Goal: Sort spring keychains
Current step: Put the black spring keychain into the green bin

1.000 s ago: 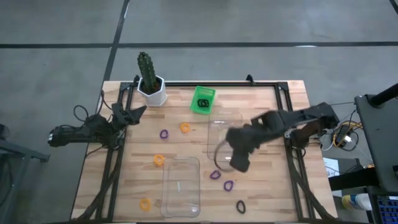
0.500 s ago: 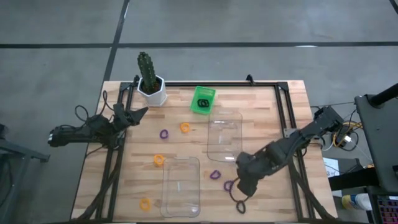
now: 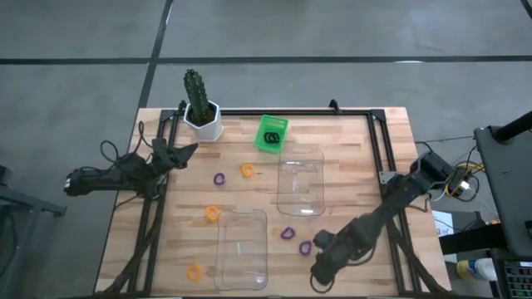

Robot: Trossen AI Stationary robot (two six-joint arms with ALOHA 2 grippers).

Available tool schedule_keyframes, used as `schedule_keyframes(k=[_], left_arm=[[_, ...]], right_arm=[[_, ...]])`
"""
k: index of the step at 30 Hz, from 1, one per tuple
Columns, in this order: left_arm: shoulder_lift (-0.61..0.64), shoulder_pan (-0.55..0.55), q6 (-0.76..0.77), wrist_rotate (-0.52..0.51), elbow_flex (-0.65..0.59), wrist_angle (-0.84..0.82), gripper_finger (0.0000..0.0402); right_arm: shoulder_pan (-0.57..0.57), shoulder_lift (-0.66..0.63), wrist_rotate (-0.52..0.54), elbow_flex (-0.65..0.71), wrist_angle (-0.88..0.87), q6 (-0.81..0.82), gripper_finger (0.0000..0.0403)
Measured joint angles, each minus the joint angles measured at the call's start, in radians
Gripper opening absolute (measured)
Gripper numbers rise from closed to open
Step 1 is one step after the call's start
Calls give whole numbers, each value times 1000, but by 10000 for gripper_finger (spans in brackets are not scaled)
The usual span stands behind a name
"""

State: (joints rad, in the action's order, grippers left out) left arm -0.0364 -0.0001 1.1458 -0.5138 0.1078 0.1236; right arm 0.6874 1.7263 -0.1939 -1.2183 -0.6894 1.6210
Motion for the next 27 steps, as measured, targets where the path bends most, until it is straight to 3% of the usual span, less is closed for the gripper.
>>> schedule_keyframes(k=[11, 20, 27], left_arm=[[0, 0, 29, 3, 0, 4, 0], [0, 0, 31, 10, 0, 1, 0], [0, 0, 32, 21, 0, 1, 0]], right_arm=[[11, 116, -17, 0, 27, -5, 105], [18, 210, -25, -4, 132, -5, 115], [27, 277, -32, -54, 97, -4, 119]])
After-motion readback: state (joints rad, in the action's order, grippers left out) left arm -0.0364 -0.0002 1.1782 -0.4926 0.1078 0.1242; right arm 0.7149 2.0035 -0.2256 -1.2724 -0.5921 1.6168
